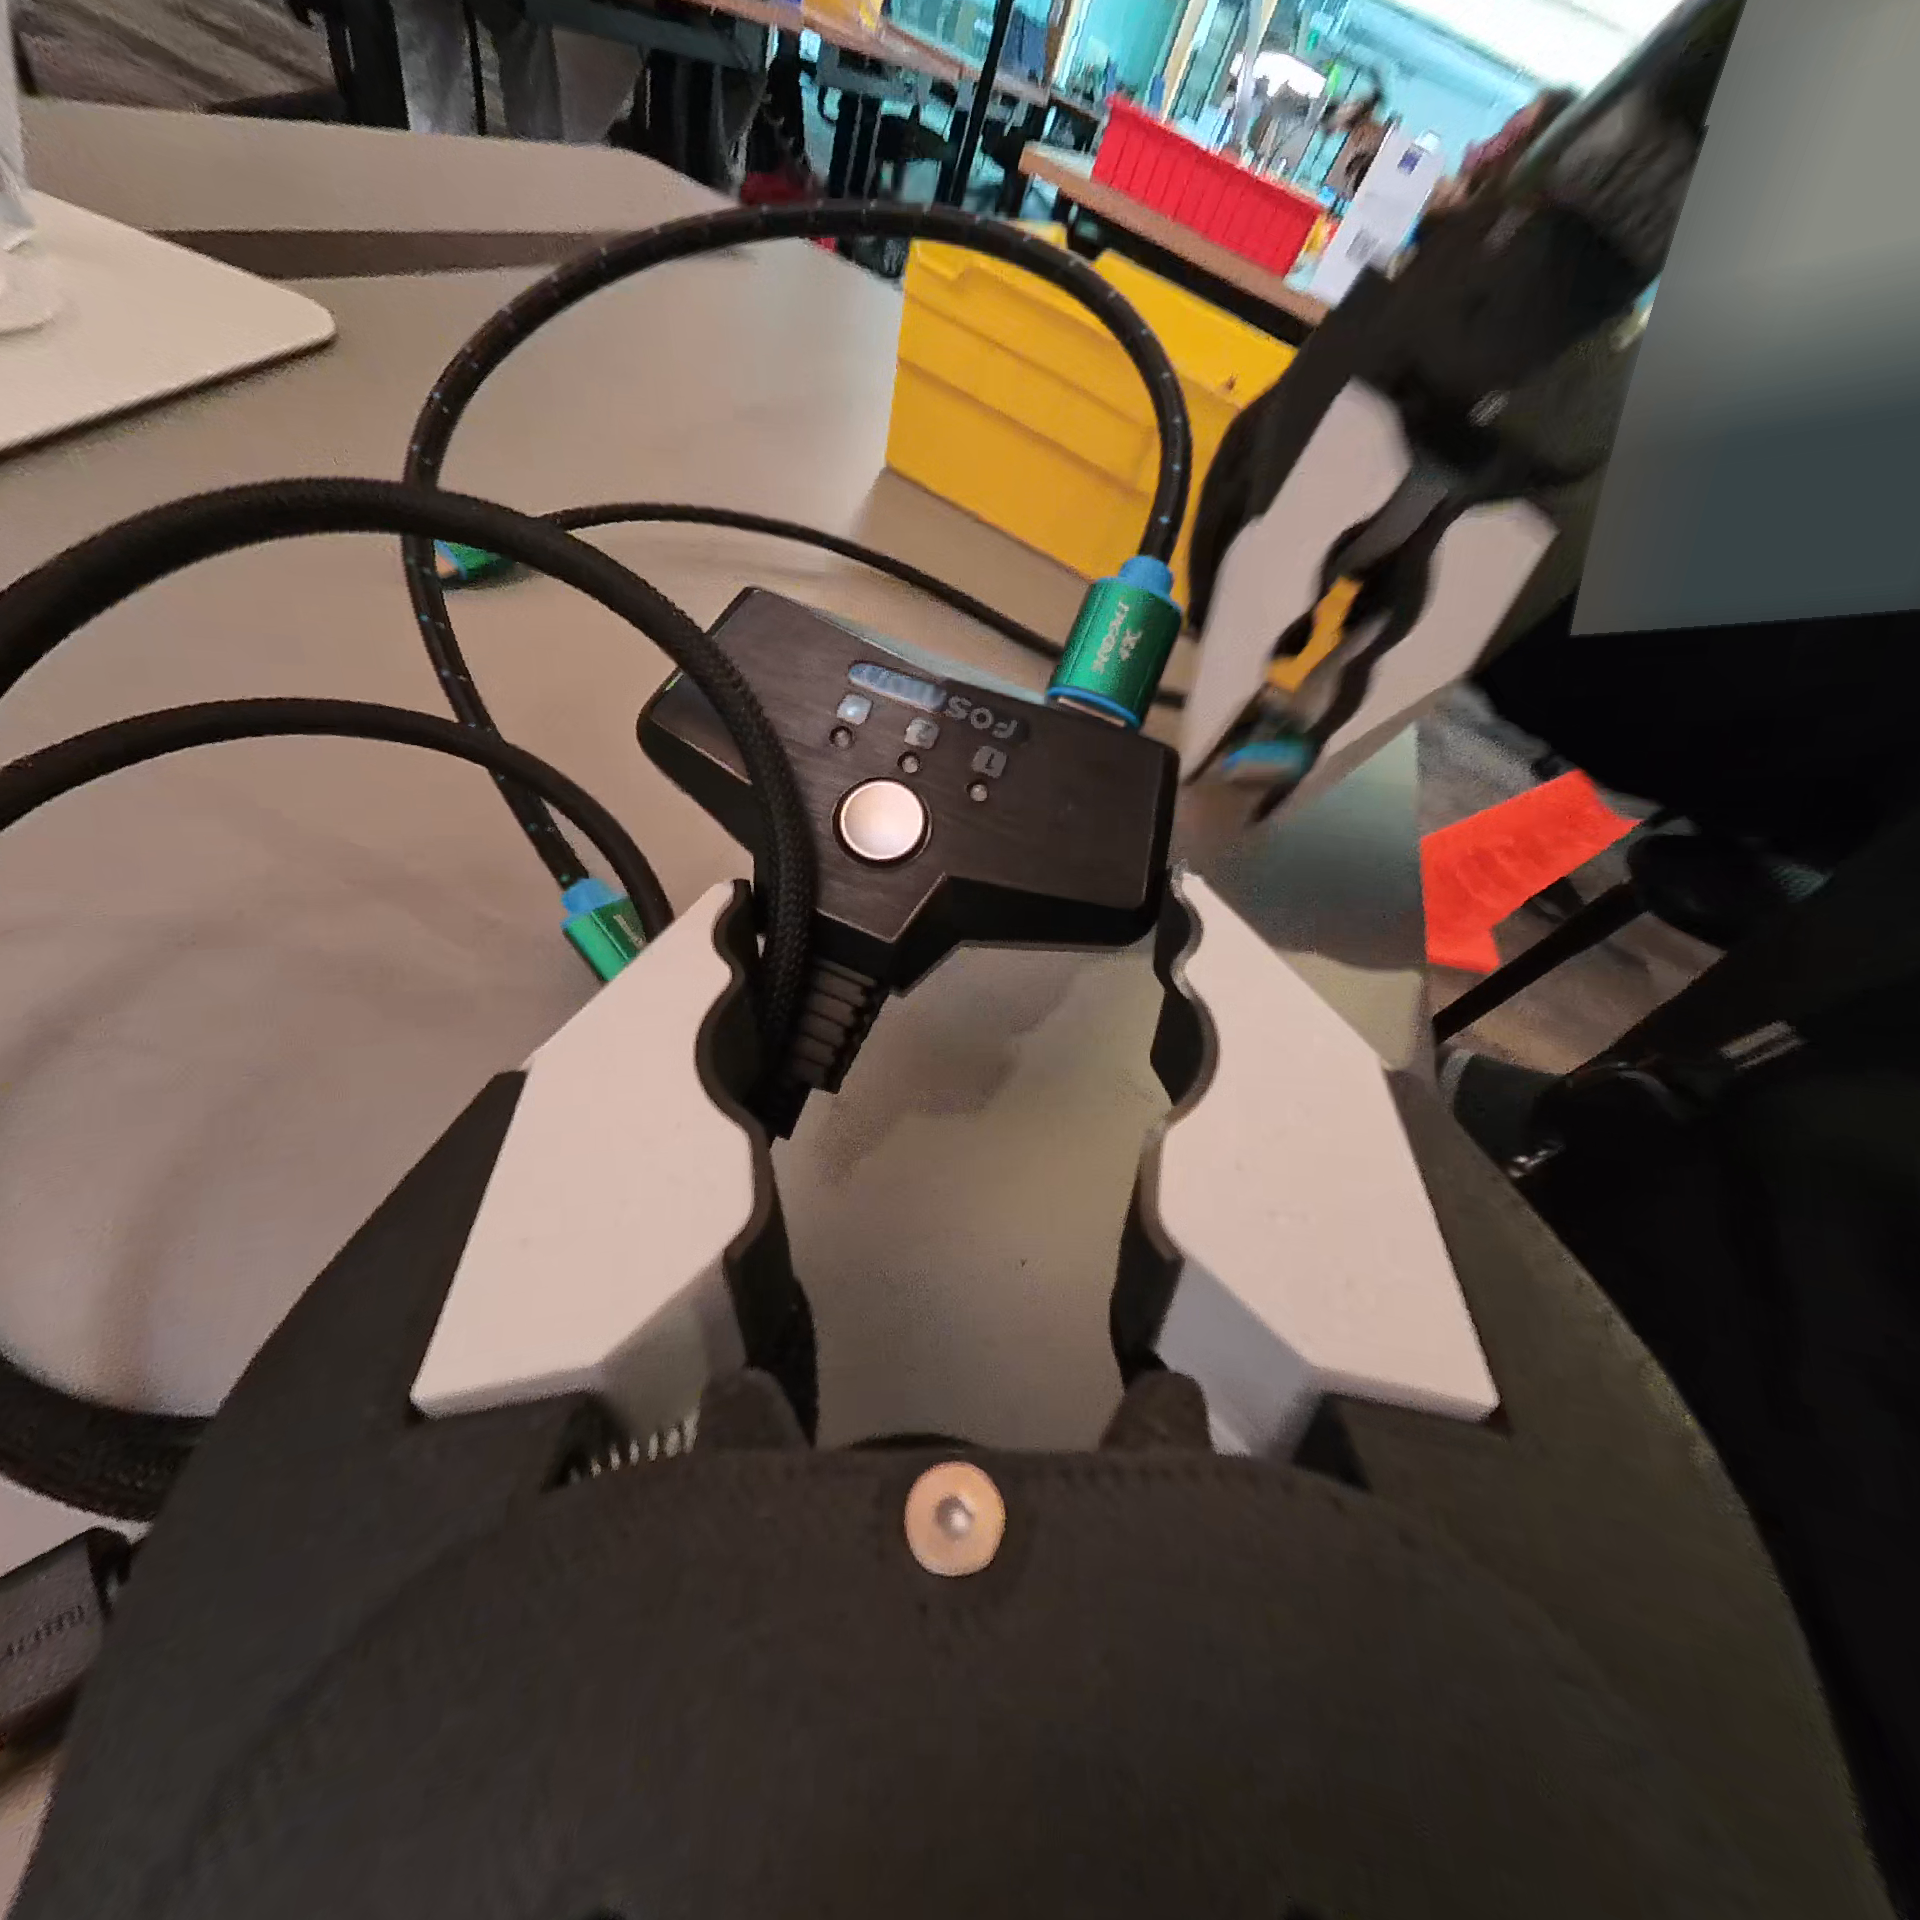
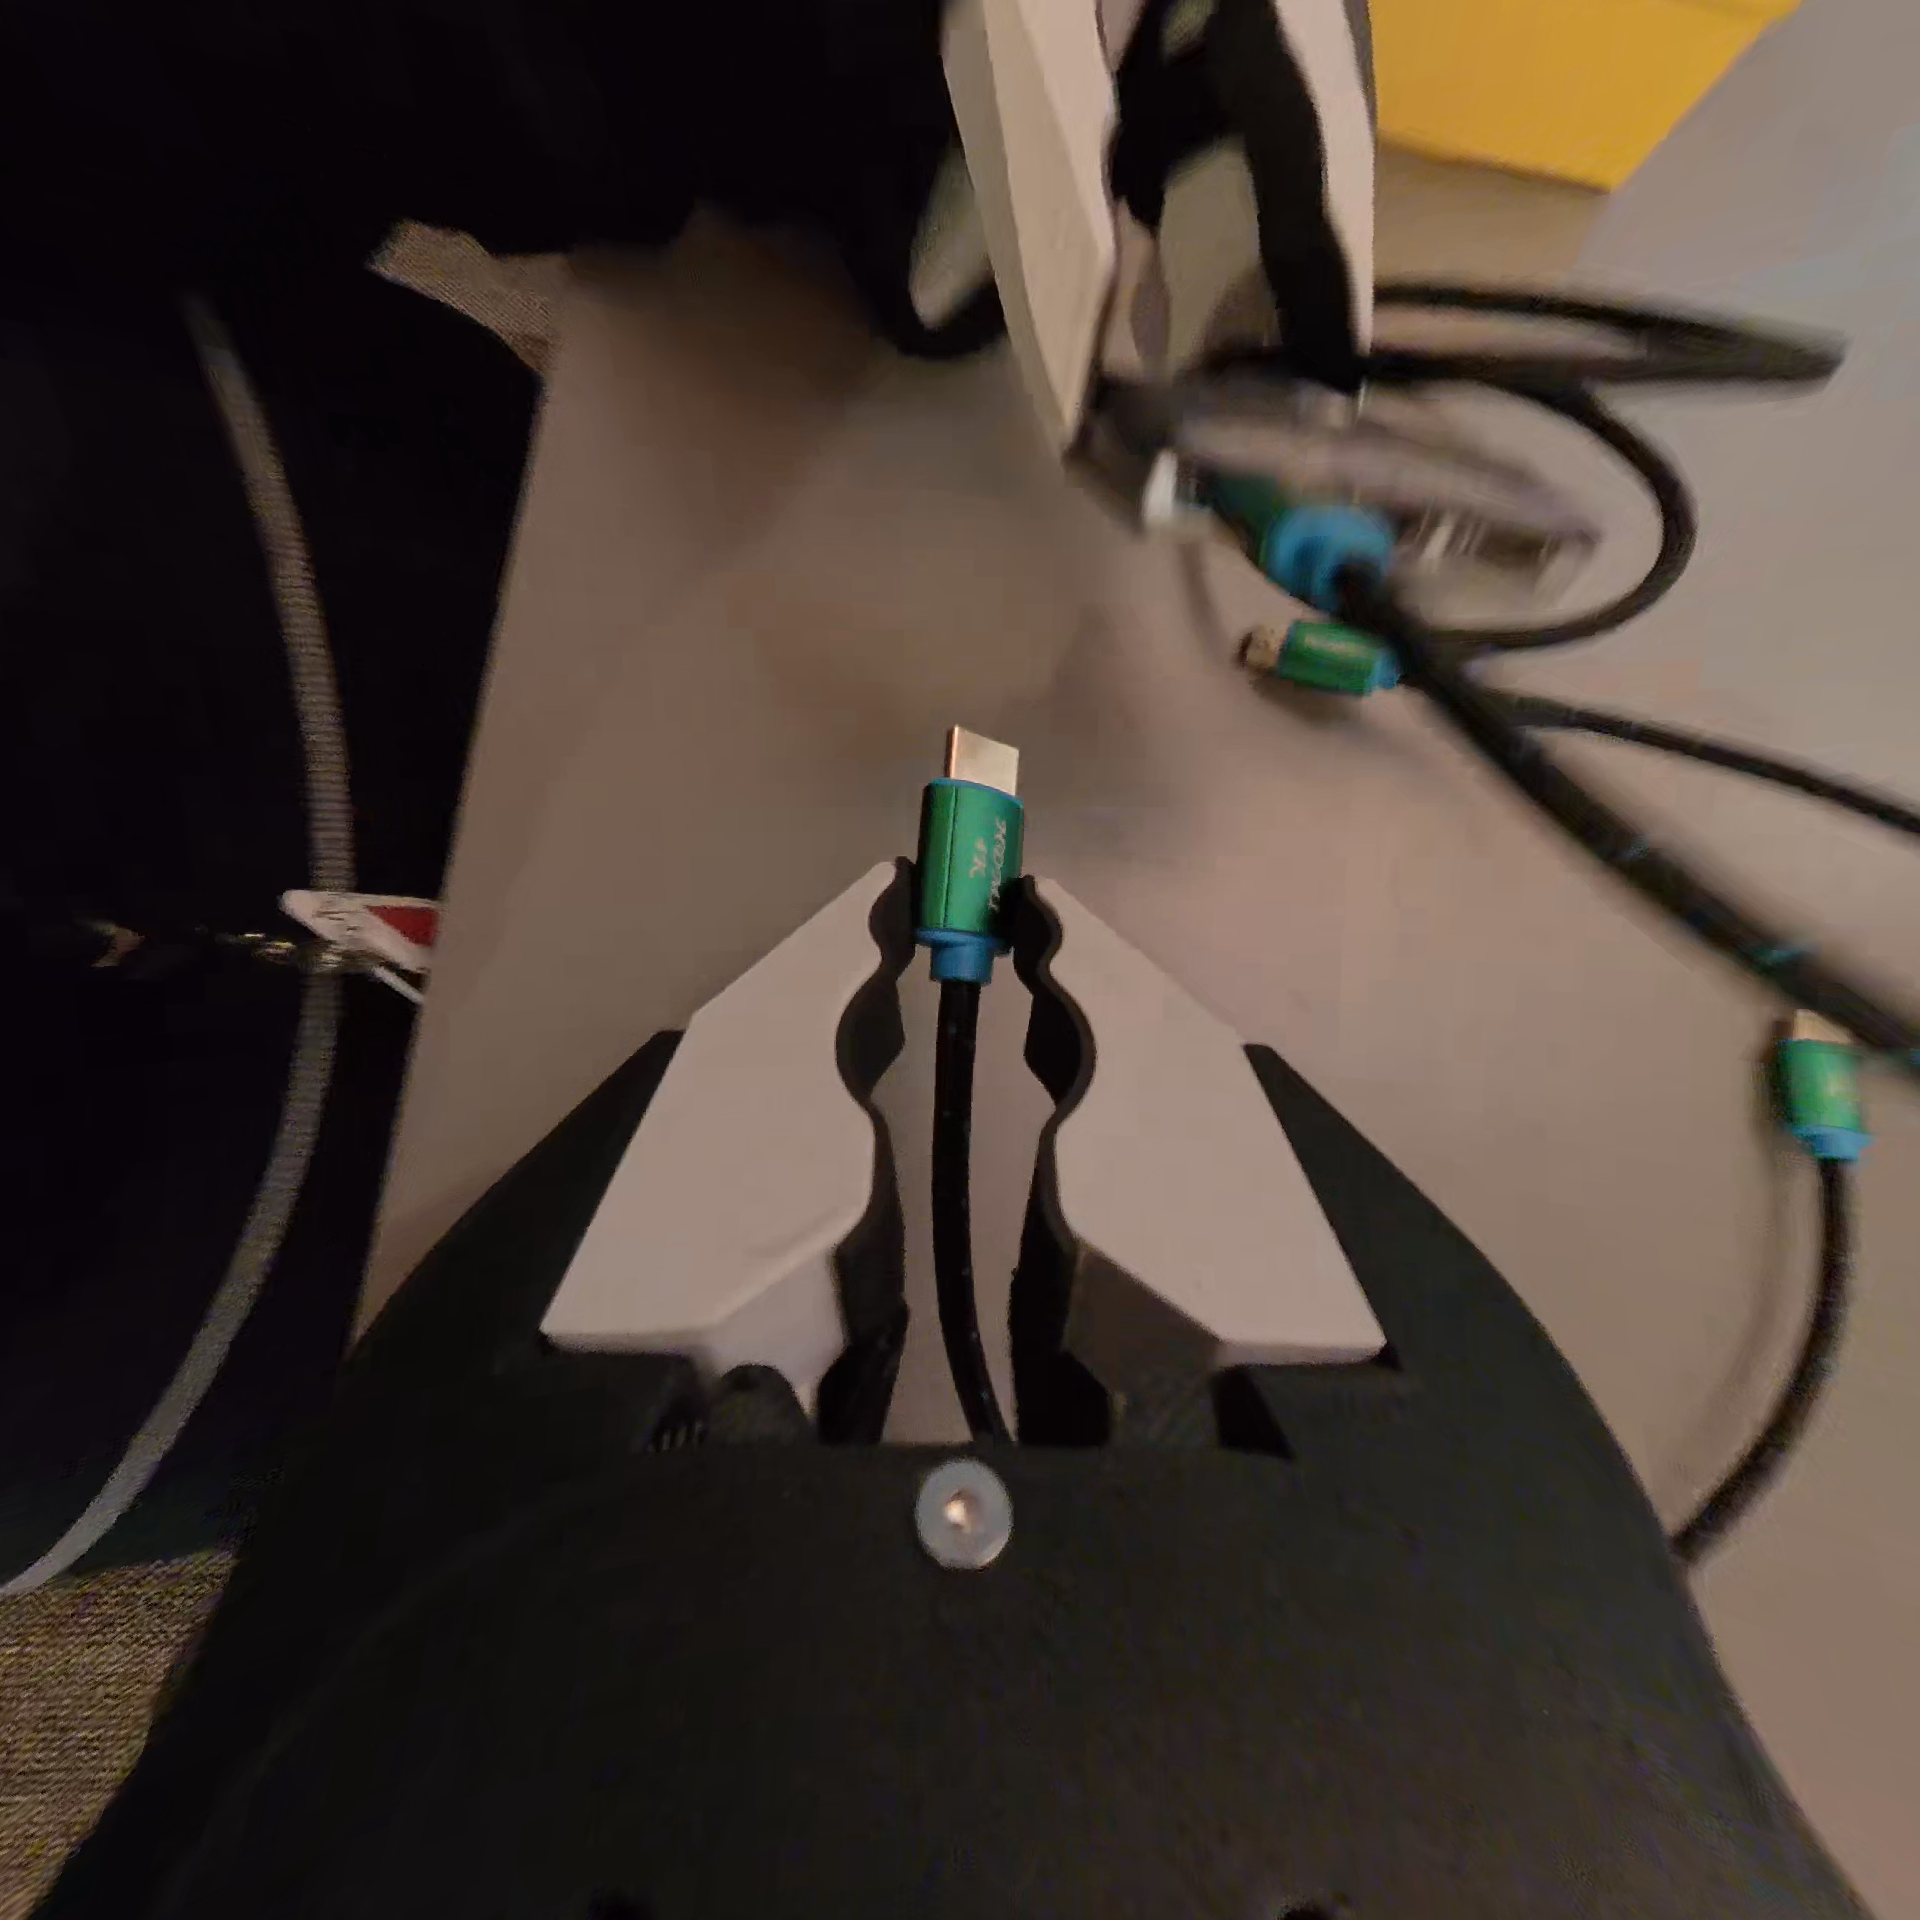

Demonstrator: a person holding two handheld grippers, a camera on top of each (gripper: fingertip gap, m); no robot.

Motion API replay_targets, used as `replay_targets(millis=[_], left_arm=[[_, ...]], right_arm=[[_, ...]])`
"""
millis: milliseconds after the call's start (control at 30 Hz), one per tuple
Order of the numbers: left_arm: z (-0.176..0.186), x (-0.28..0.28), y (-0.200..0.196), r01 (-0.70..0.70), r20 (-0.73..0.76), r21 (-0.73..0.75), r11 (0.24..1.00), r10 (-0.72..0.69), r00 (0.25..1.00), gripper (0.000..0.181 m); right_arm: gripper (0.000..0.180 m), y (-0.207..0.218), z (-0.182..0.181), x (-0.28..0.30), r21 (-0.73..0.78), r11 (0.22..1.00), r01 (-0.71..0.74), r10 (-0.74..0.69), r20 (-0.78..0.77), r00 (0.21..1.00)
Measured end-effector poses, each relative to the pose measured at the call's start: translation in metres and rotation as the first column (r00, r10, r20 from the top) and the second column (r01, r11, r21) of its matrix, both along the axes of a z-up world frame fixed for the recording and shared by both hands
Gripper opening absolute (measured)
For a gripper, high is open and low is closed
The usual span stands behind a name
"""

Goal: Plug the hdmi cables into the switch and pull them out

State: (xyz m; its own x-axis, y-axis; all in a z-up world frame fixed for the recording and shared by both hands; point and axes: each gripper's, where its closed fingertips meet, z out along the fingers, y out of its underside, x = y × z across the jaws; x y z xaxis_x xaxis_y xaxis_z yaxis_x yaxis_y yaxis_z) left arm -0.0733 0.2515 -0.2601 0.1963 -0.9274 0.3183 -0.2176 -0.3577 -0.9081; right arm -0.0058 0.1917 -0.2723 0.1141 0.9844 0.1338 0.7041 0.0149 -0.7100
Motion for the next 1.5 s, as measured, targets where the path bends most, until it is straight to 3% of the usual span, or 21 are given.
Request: replay_targets(millis=[133, 233, 367, 467, 633, 833, 900, 1133, 1267, 1500], left_arm=[[-0.016, 0.008, -0.003, 0.010, -0.122, 0.042, 0.999, -0.005, 0.992, 0.074], [-0.018, 0.009, -0.003, 0.012, -0.131, 0.046, 0.999, -0.006, 0.991, 0.074], [-0.019, 0.010, -0.004, 0.010, -0.145, 0.054, 0.998, -0.002, 0.990, 0.074], [-0.024, 0.011, -0.003, 0.006, -0.175, 0.058, 0.998, 0.004, 0.985, 0.074], [-0.030, 0.012, -0.001, 0.002, -0.225, 0.044, 0.999, 0.008, 0.974, 0.074], [-0.045, 0.011, -0.005, 0.017, -0.329, -0.028, 0.999, -0.025, 0.944, 0.068], [-0.039, 0.011, -0.004, -0.007, -0.291, -0.026, 1.000, 0.000, 0.957, 0.080], [-0.004, 0.030, -0.004, -0.030, -0.275, 0.306, 0.952, 0.118, 0.954, 0.055], [-0.011, 0.048, -0.007, 0.057, -0.379, 0.474, 0.879, 0.145, 0.914, 0.021], [-0.005, 0.054, -0.011, 0.103, -0.396, 0.599, 0.794, 0.182, 0.900, 0.019]], right_arm=[[0.015, -0.001, 0.066, -0.001, 0.046, 0.999, -0.020, 0.025, -0.103, 0.994], [0.012, 0.020, 0.087, 0.001, 0.124, 0.992, 0.000, 0.006, -0.043, 0.999], [0.010, 0.063, 0.063, 0.011, 0.227, 0.974, -0.013, -0.041, 0.228, 0.973], [0.010, 0.074, 0.039, 0.007, 0.164, 0.984, -0.063, 0.010, 0.304, 0.953], [0.010, 0.083, 0.011, 0.003, 0.079, 0.995, -0.067, 0.038, 0.320, 0.947], [0.010, 0.076, -0.002, -0.011, 0.054, 0.998, -0.045, 0.033, 0.211, 0.977], [0.010, 0.071, -0.005, -0.015, 0.044, 0.998, -0.048, 0.040, 0.179, 0.983], [0.010, 0.058, 0.001, -0.025, -0.027, 0.997, -0.071, 0.072, 0.055, 0.996], [0.009, 0.049, 0.008, -0.032, -0.062, 0.993, -0.100, 0.101, 0.020, 0.995], [0.012, 0.042, 0.014, -0.026, -0.209, 0.974, -0.087, 0.078, -0.053, 0.996]])
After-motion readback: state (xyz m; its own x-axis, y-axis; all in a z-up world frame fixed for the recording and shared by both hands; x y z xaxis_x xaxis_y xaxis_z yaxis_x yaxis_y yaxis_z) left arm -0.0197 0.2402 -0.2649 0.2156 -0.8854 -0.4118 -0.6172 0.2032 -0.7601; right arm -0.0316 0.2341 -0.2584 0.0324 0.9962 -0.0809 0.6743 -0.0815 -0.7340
